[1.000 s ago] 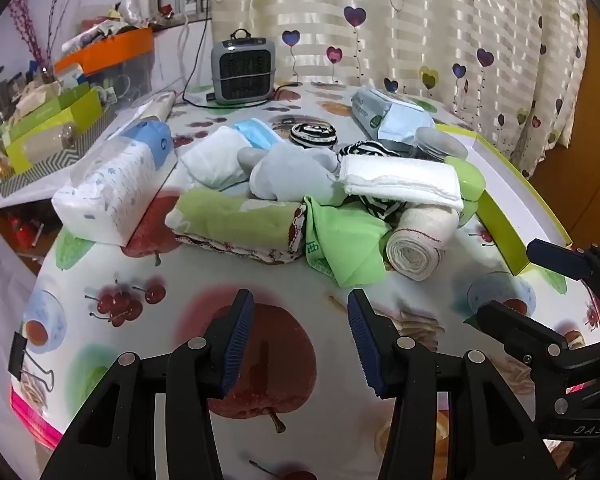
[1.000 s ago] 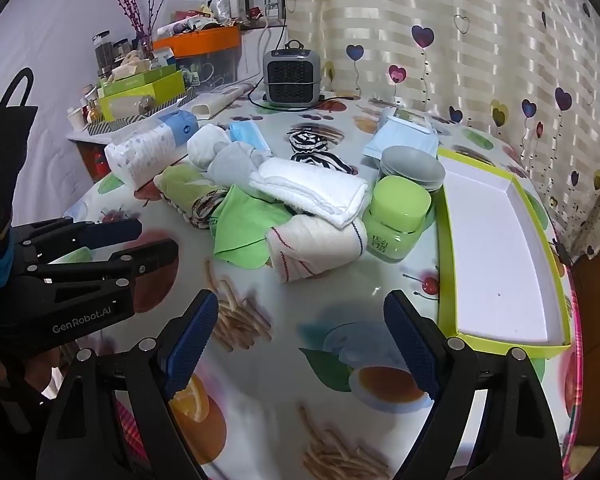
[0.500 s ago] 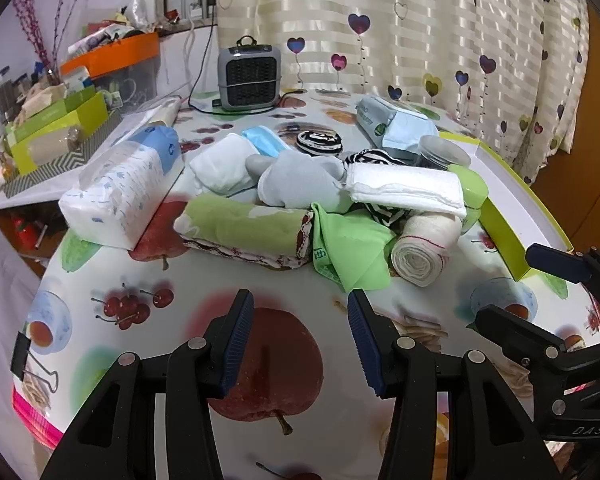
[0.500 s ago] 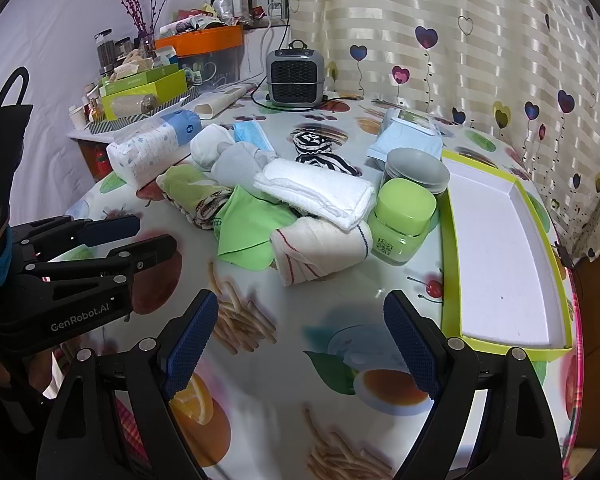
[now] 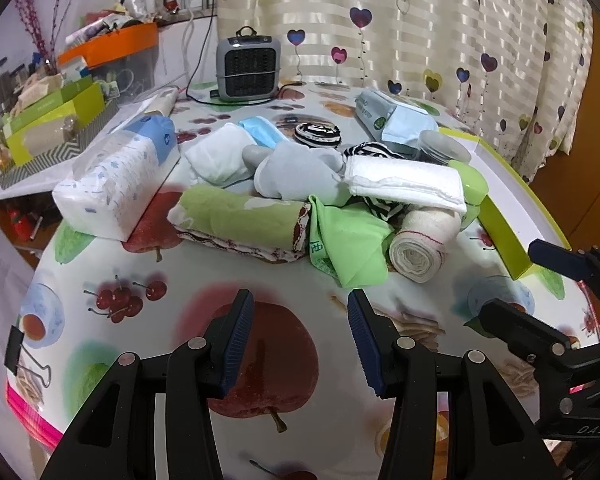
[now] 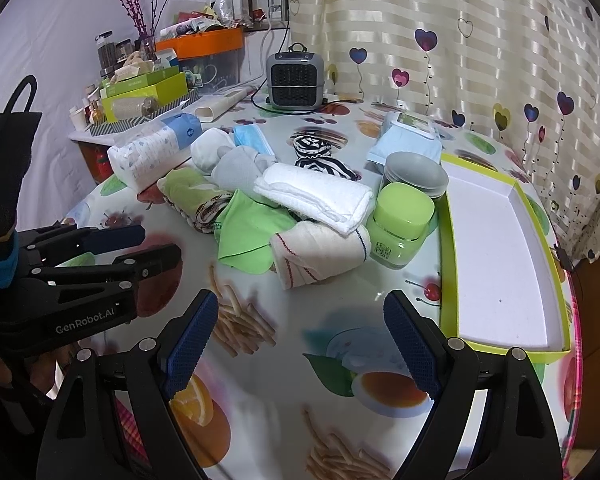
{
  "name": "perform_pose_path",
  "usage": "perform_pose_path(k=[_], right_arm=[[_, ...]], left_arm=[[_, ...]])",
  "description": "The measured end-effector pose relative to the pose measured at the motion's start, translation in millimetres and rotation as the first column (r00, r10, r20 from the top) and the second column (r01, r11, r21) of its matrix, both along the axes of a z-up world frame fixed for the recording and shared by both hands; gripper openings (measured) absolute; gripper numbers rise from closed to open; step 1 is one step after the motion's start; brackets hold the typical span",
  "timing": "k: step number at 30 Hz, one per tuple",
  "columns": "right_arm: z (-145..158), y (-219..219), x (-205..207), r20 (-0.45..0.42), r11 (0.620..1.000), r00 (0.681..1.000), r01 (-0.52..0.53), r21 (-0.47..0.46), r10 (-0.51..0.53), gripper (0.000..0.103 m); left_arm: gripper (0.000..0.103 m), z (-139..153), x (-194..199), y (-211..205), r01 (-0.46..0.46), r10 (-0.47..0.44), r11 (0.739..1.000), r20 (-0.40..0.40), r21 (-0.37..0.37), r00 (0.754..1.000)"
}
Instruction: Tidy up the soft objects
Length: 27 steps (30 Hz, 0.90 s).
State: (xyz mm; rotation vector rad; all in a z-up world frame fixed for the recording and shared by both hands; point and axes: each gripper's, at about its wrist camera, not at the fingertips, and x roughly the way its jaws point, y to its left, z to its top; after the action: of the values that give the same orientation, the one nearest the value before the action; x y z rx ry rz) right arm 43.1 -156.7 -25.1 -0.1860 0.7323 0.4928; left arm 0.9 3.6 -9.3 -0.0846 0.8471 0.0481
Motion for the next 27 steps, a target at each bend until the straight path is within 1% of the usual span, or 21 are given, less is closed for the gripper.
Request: perform_pose_path(k=[7,17,27], right_arm=[[0.3,-2.3,-2.2,0.000,1.000,1.000,0.000,0.001,0.000,0.085],[-0.4,-2.0,-1.6,0.001,1.000,1.000,-0.001,0.001,0.001,0.085],[0.2,-2.2,-1.7,0.003,1.000,1.000,0.001,0.000,-0.001,0.086]], left_arm=[[0.048,-0.3,-0.7,1.7,-0.009,0.009,1.000,-0.001,0.003,1.000],[0.048,-1.0,-0.4,2.2,0.004,-0.004,1.000,-0.005,-0.010,1.000],[0.048,-0.9,0.1,1.8,0.006,-0.006,1.000,0.002,0.004,1.000]])
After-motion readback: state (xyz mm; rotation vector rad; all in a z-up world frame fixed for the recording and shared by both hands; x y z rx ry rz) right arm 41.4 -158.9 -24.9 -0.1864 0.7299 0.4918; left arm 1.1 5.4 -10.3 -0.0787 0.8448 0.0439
